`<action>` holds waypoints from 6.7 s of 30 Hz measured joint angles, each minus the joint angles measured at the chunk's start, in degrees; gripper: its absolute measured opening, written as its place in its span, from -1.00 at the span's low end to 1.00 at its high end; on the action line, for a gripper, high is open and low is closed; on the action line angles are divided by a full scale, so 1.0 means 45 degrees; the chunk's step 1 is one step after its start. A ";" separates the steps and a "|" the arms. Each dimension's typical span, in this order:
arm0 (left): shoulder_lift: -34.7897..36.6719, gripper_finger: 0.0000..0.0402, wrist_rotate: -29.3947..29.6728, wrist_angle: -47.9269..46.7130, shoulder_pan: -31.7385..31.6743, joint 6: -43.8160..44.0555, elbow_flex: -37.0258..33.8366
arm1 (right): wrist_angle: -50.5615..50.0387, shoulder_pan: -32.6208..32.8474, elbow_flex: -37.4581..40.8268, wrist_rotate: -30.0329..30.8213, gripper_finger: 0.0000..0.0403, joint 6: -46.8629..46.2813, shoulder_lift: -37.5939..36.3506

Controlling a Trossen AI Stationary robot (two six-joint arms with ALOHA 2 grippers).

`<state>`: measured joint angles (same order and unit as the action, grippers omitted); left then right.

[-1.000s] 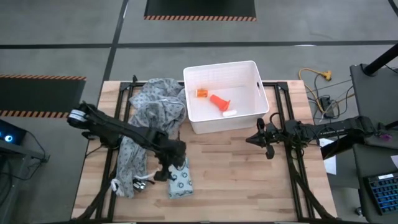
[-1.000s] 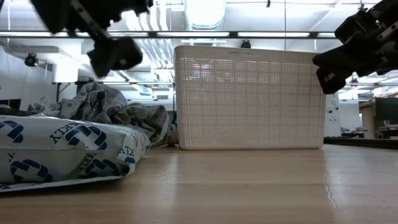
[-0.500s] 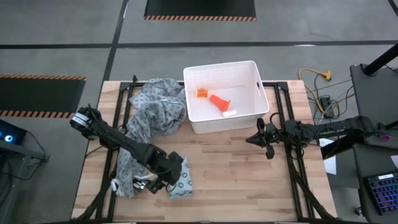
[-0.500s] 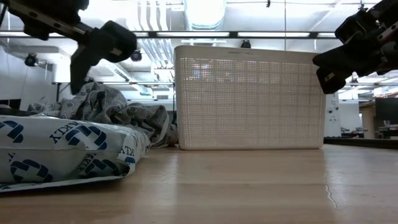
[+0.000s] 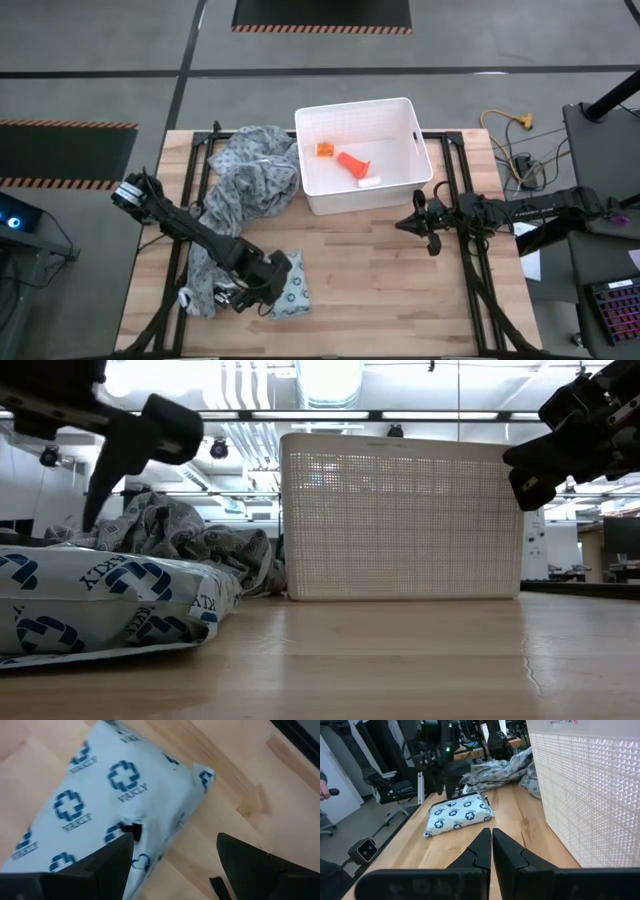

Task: Pick & place medical supplies in basket/bin
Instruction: Put the mailer bag into the white bin, then return to Home Position

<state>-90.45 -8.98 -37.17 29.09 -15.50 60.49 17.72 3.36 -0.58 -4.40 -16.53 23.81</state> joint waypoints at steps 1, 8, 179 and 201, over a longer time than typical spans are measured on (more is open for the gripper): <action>0.0000 0.34 -0.0003 0.0145 0.0061 -0.0103 -0.0145 | 0.0000 0.0000 0.0000 0.0000 -0.96 0.0000 0.0000; -0.0005 0.34 0.0131 0.1309 0.0113 -0.0389 -0.0846 | 0.0000 0.0000 0.0000 0.0005 -0.96 0.0000 0.0001; -0.1207 -0.36 -0.2521 0.5465 -0.9980 0.2055 0.8694 | -0.0281 0.0000 0.0005 0.0675 -0.96 -0.0662 0.0005; 1.3850 -0.93 -0.0553 1.3367 -0.8182 0.3567 -0.8339 | 0.0898 0.0000 0.0005 0.0651 -0.96 0.0816 -0.0020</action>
<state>-28.13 -11.47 22.98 -7.73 0.55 22.97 21.76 3.36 -0.56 -1.48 -12.86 23.73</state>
